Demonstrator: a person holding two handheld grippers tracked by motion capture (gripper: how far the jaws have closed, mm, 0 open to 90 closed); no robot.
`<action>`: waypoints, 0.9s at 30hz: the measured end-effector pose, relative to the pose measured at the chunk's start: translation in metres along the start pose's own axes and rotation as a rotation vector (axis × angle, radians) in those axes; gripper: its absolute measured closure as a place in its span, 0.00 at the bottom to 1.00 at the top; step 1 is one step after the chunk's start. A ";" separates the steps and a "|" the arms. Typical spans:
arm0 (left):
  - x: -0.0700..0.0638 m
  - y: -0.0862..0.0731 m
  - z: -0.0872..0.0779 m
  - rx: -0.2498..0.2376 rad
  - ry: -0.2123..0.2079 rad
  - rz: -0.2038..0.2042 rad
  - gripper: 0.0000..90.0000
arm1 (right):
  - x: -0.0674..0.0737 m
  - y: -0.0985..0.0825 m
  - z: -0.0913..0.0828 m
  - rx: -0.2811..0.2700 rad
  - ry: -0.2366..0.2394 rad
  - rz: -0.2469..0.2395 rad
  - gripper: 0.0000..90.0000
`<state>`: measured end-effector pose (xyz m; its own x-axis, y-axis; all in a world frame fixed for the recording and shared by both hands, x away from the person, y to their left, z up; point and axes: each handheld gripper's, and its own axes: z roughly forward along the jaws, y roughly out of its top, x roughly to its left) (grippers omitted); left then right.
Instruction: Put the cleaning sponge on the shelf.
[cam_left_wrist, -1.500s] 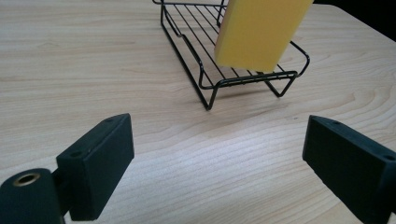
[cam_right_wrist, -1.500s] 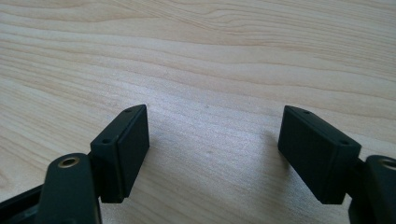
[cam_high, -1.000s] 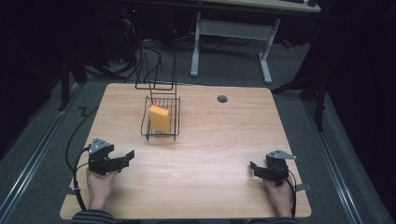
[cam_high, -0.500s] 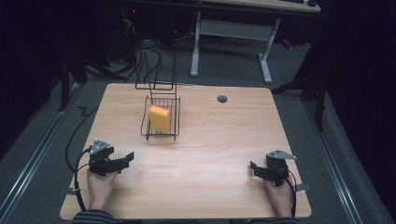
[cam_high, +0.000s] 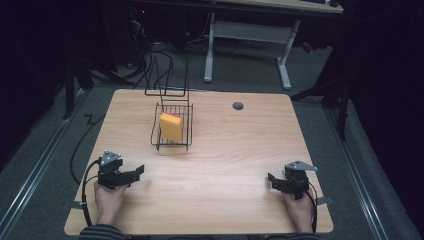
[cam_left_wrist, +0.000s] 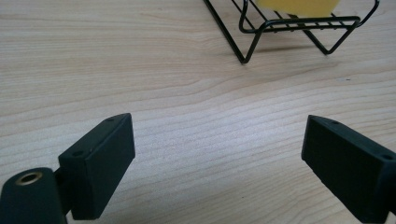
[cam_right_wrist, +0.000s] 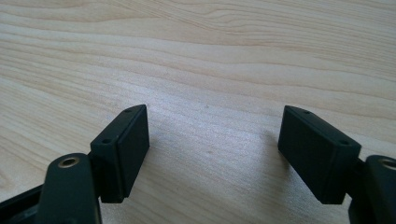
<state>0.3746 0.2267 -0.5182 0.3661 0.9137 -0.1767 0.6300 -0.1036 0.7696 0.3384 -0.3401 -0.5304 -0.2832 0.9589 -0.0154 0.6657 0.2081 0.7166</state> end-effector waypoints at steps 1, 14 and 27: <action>0.000 0.000 0.001 0.002 0.003 0.000 0.12 | 0.000 0.000 0.000 -0.001 0.000 -0.002 0.28; 0.000 -0.003 0.011 0.051 0.057 0.023 0.13 | 0.000 0.000 0.000 0.000 0.000 0.000 0.28; -0.002 -0.006 0.021 0.094 0.119 0.065 0.13 | 0.000 0.000 0.000 -0.002 0.003 -0.006 0.28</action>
<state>0.3845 0.2169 -0.5355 0.3277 0.9434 -0.0499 0.6712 -0.1953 0.7151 0.3385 -0.3400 -0.5305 -0.2893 0.9571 -0.0170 0.6626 0.2130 0.7180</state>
